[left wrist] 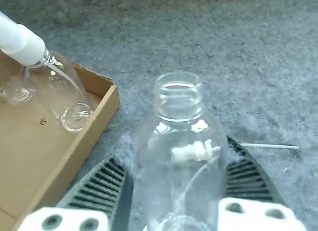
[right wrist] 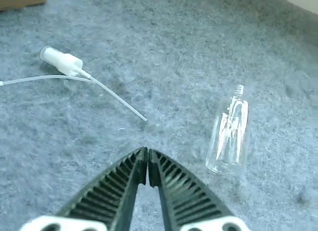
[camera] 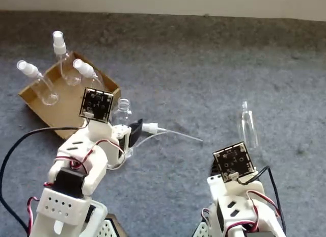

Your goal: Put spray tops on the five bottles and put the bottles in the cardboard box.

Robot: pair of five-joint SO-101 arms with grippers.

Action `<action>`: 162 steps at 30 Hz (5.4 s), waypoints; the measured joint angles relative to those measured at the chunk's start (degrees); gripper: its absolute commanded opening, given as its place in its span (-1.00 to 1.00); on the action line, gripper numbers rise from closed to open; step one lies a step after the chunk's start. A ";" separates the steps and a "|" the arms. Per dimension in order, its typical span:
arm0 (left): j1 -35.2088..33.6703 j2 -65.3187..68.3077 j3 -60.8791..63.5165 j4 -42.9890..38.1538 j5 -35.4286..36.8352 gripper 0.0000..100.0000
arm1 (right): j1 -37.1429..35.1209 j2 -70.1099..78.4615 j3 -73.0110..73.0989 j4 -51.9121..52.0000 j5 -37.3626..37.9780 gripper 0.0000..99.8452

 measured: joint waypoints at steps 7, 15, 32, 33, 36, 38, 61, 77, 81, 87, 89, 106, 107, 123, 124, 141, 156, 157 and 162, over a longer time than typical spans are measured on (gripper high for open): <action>0.00 -8.00 10.20 -6.95 0.00 -0.72 | 9.49 9.58 0.00 -3.87 2.20 -0.99; 0.09 -23.03 21.27 -9.49 0.00 -0.72 | 10.37 33.58 -2.73 -14.68 2.64 -0.99; -11.78 -29.10 24.18 -7.56 0.00 -0.72 | -6.33 74.99 -33.67 -12.75 8.35 -0.99; -12.40 -29.10 24.18 -7.56 0.00 -0.72 | -7.47 78.07 -35.52 -12.75 8.62 -0.99; -14.51 -29.10 24.18 -7.56 0.00 -0.72 | -10.64 86.95 -40.79 -12.40 12.22 -0.98; -15.30 -29.10 24.18 -7.56 0.00 -0.72 | -12.66 92.31 -44.40 -11.08 15.12 -0.96; -15.65 -29.19 25.23 -7.56 0.00 -0.72 | -28.57 121.14 -62.77 -13.10 32.35 -0.51; -15.65 -29.19 25.23 -7.56 0.00 -0.72 | -28.66 128.18 -62.77 -19.87 32.35 -0.51; -15.65 -29.19 25.23 -7.56 0.00 -0.72 | -28.84 128.44 -62.77 -20.92 32.35 -0.51; -15.65 -29.19 26.20 -7.56 0.00 -0.71 | -28.84 128.53 -62.77 -25.41 32.35 -0.51; -15.65 -29.19 26.99 -7.56 0.00 -0.71 | -28.84 128.53 -62.77 -25.58 32.35 -0.51; -15.65 -29.19 27.08 -7.56 0.00 -0.71 | -29.71 128.53 -62.77 -25.85 29.80 -0.39; -15.65 -29.19 27.08 -7.56 0.00 -0.71 | -29.80 128.53 -62.77 -25.85 29.80 -0.39; -15.65 -29.19 27.08 -7.56 0.00 -0.71 | -30.15 133.80 -63.21 -25.85 29.36 -0.57; -15.65 -29.19 27.08 -7.56 0.00 -0.71 | -30.15 133.80 -63.21 -25.85 29.36 -0.64; -15.47 -29.19 27.08 -7.56 0.00 -0.71 | -23.12 128.00 -76.57 -8.53 25.05 -0.81; 2.20 -29.19 29.80 -7.56 -0.09 -0.71 | -15.56 100.92 -81.85 -6.33 -10.81 -0.81; 3.69 -29.19 29.80 -7.56 -0.09 -0.71 | -15.56 98.55 -81.85 -5.54 -12.75 -0.81; 9.93 -29.19 30.15 -9.41 -0.09 -0.71 | -15.38 86.68 -81.85 -1.93 -17.49 -0.81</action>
